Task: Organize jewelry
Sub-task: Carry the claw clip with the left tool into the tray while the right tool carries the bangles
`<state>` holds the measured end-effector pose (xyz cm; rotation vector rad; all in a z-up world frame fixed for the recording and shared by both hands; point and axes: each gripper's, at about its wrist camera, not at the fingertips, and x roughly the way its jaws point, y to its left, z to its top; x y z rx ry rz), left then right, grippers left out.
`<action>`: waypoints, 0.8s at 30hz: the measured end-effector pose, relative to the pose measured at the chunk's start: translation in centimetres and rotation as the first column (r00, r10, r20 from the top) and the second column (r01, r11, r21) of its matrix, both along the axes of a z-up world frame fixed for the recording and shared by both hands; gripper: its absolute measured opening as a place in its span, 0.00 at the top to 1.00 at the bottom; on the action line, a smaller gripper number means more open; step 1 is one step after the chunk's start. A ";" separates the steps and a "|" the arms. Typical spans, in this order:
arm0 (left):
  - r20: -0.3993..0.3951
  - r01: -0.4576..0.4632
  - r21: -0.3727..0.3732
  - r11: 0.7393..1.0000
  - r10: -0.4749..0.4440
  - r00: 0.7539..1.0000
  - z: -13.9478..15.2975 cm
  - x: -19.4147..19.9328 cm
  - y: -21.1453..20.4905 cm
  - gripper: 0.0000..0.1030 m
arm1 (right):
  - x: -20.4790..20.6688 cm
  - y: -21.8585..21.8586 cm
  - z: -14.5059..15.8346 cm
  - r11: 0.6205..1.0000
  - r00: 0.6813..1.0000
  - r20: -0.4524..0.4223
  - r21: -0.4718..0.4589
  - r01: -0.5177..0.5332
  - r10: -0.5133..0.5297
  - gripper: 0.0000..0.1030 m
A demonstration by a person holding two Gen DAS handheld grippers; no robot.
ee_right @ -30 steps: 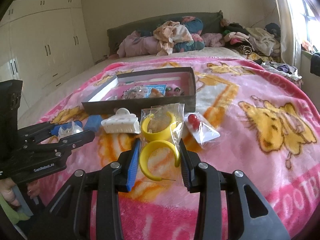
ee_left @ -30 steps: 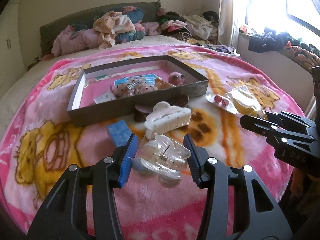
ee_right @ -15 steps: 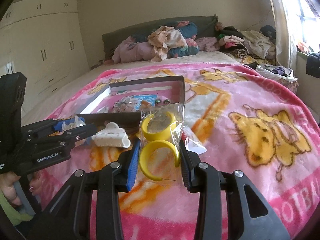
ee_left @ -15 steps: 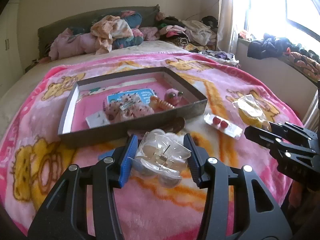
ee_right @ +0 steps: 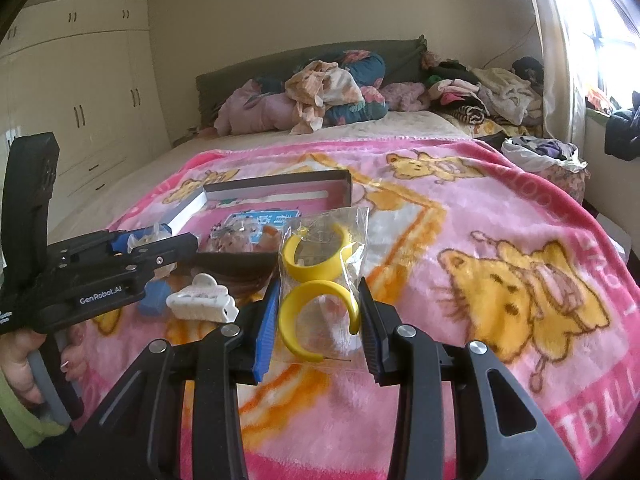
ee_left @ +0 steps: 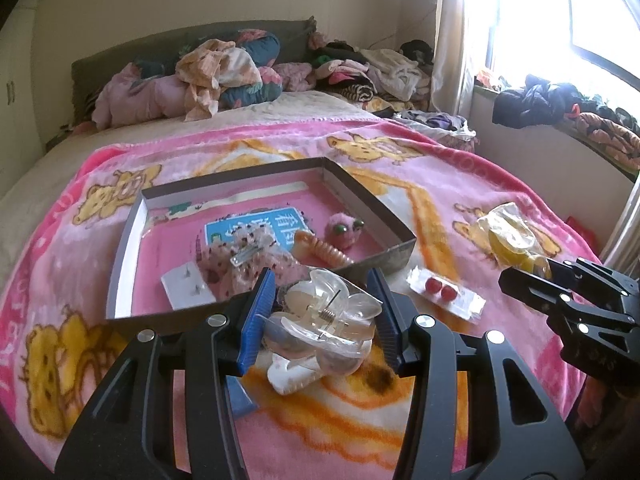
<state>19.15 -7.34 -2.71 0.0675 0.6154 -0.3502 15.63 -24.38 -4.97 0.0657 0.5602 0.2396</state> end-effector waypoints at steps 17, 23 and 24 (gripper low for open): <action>0.007 -0.035 0.000 0.999 0.035 0.999 0.6 3.2 1.3 0.62 | 4.3 1.4 0.7 1.000 0.999 -0.014 -0.007 -0.029 0.028 0.66; -0.012 -0.064 -0.008 0.998 0.064 0.998 0.3 5.0 2.0 0.62 | 6.3 1.8 0.8 0.999 0.999 -0.016 -0.013 -0.032 0.031 0.66; -0.015 -0.071 -0.007 0.997 0.071 0.997 0.3 5.3 2.1 0.62 | 6.6 1.9 0.9 0.999 0.999 -0.014 -0.014 -0.032 0.032 0.66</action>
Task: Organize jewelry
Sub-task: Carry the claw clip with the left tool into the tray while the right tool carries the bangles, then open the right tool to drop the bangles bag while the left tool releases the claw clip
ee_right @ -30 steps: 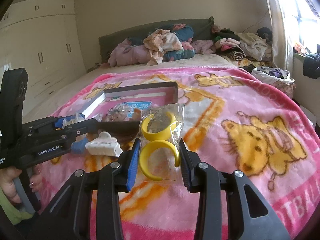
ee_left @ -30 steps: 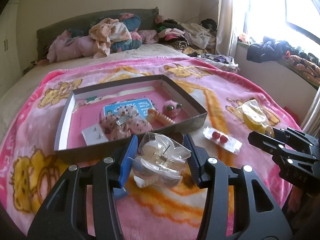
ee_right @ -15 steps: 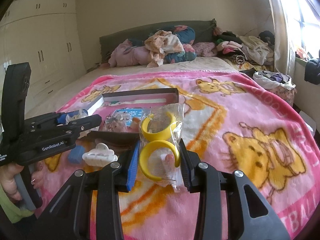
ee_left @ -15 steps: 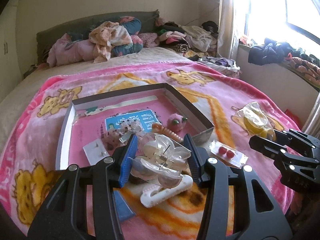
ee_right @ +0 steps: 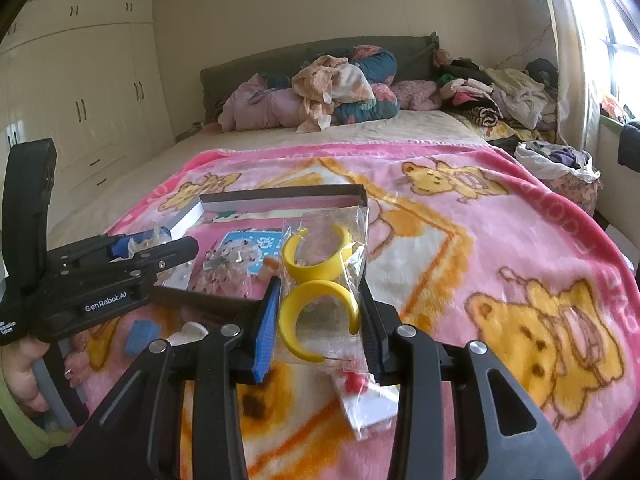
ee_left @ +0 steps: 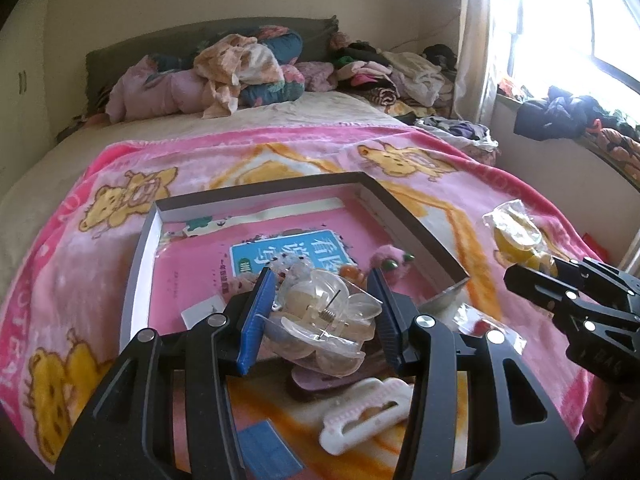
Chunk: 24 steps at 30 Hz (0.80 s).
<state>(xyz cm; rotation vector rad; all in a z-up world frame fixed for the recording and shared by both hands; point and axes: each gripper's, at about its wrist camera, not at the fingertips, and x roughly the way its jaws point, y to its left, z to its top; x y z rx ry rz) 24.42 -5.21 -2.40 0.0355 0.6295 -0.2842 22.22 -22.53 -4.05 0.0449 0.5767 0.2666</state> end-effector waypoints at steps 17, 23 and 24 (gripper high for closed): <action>-0.057 -0.080 0.017 0.997 0.081 0.995 -1.9 4.1 2.3 0.62 | 5.5 1.5 -1.0 0.999 1.000 -0.027 -0.042 -0.011 0.010 0.66; -0.075 -0.111 0.016 0.994 0.112 0.991 -2.4 5.4 3.7 0.62 | 7.4 1.8 -1.8 0.999 0.998 -0.058 -0.048 -0.010 0.007 0.66; -0.077 -0.117 0.015 0.993 0.118 0.990 -2.5 5.6 3.9 0.62 | 7.8 1.9 -1.9 0.999 0.998 -0.063 -0.048 -0.010 0.007 0.66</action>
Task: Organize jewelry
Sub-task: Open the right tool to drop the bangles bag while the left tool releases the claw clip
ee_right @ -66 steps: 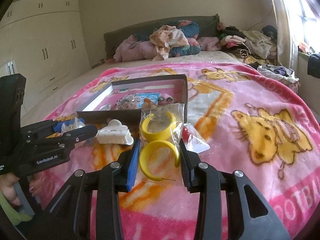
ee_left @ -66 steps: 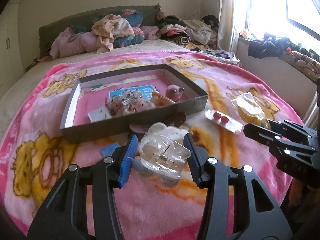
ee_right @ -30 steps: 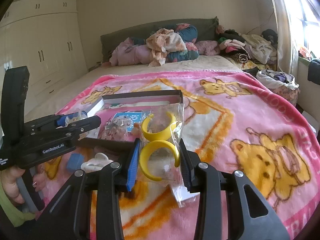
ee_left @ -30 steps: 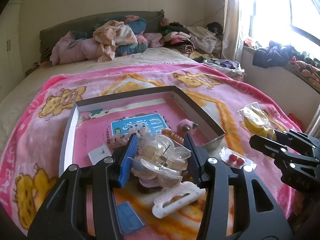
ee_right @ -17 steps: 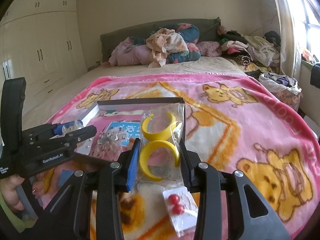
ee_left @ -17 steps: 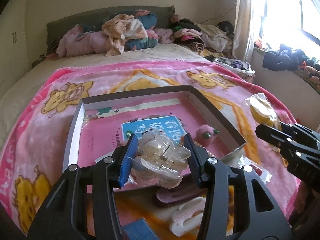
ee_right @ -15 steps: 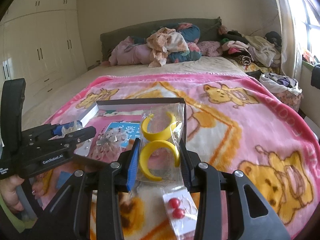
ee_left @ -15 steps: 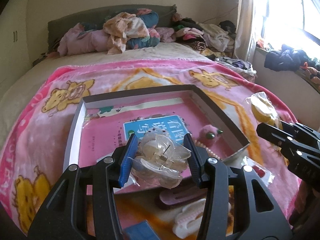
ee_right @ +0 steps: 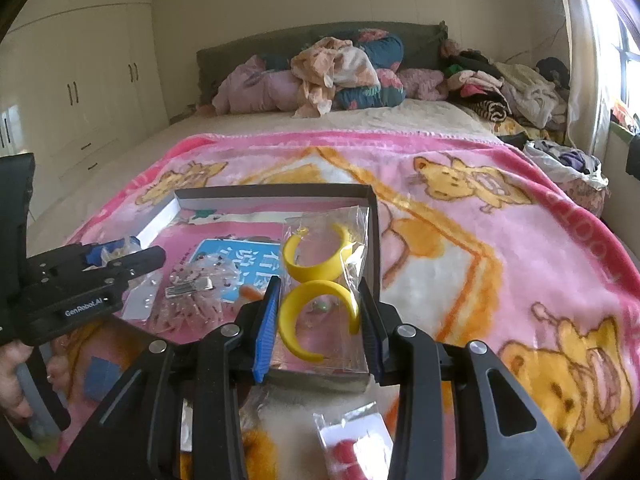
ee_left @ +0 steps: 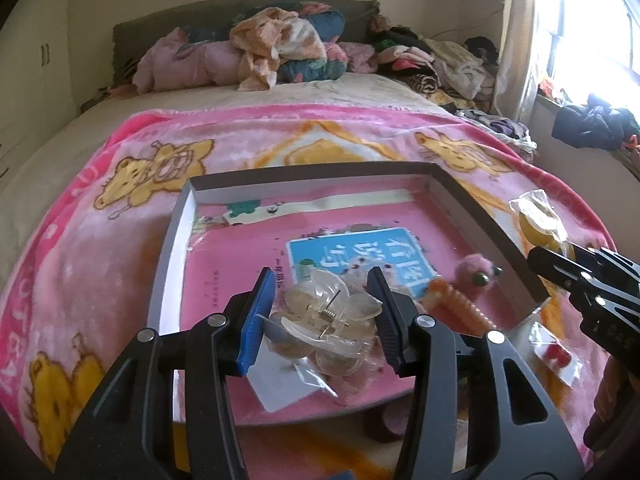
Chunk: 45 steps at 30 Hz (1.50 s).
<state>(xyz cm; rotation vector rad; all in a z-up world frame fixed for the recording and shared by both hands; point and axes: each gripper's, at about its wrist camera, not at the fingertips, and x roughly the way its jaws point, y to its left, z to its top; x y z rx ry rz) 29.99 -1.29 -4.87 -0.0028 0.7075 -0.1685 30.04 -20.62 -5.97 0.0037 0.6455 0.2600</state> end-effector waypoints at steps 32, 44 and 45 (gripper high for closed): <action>-0.071 -0.095 -0.003 0.995 0.095 0.993 -2.7 1.8 3.9 0.62 | 5.3 3.7 -2.4 0.998 0.993 -0.107 0.028 -0.052 0.055 0.47; -0.031 -0.127 -0.015 0.992 0.127 0.991 -1.6 0.3 4.1 0.29 | 1.9 1.2 -0.3 1.000 1.000 -0.011 0.021 0.006 -0.006 0.21; -0.024 -0.131 -0.017 0.991 0.131 0.991 -1.4 0.0 4.1 0.28 | 1.6 0.9 -0.1 1.000 1.000 -0.004 0.020 0.011 -0.010 0.20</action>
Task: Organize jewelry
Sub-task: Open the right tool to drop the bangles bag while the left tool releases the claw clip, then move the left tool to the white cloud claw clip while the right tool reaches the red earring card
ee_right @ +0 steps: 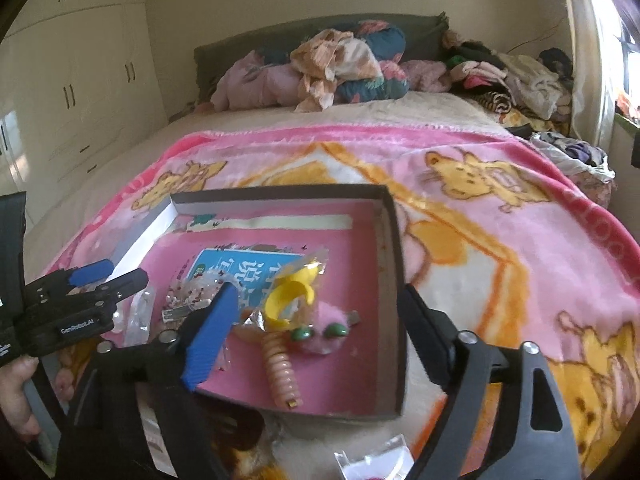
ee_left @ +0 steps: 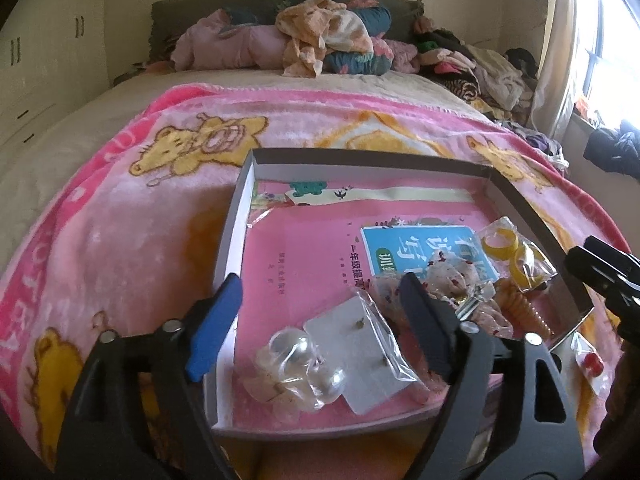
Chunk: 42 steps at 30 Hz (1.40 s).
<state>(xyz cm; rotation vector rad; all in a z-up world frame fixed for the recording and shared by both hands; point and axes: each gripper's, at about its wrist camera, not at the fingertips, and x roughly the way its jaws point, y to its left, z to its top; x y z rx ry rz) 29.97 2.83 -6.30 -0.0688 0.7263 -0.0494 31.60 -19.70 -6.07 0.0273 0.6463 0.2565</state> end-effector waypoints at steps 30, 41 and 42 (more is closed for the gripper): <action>0.108 0.049 -0.044 0.998 -0.044 0.993 3.7 -7.9 -2.2 0.11 | -9.4 -2.7 2.3 1.000 0.995 0.100 -0.006 0.022 -0.021 0.13; 0.134 0.108 -0.039 0.993 -0.102 0.986 4.2 -10.2 -4.3 0.11 | -11.9 -4.0 2.3 0.999 0.994 0.102 -0.017 0.041 -0.039 0.12; 0.134 0.116 -0.038 0.993 -0.110 0.985 4.2 -10.3 -4.7 0.11 | -12.3 -4.3 2.4 0.999 0.994 0.105 -0.017 0.045 -0.043 0.12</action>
